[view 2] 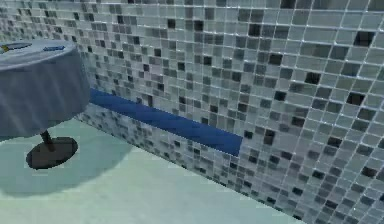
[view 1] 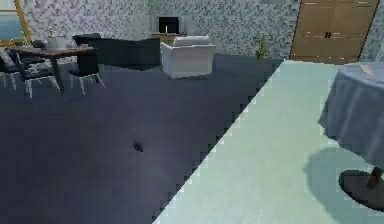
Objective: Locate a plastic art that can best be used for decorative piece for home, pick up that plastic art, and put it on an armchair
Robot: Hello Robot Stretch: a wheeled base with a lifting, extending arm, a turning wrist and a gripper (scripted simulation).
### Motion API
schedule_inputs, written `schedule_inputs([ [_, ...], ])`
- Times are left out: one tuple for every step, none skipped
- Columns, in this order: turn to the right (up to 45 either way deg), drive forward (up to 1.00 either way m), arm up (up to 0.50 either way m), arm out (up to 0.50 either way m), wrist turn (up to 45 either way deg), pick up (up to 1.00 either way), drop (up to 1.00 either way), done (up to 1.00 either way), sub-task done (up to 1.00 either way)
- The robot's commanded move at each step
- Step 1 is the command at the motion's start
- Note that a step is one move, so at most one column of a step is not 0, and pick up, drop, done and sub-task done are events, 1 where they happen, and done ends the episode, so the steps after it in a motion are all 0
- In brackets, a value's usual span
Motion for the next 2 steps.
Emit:
schedule_inputs([
  [-27.0,0.00,0.00,0.00,0.0,0.00,0.00,0.00,0.00],
  [0.0,0.20,0.00,0.00,0.0,0.00,0.00,0.00,0.00],
])
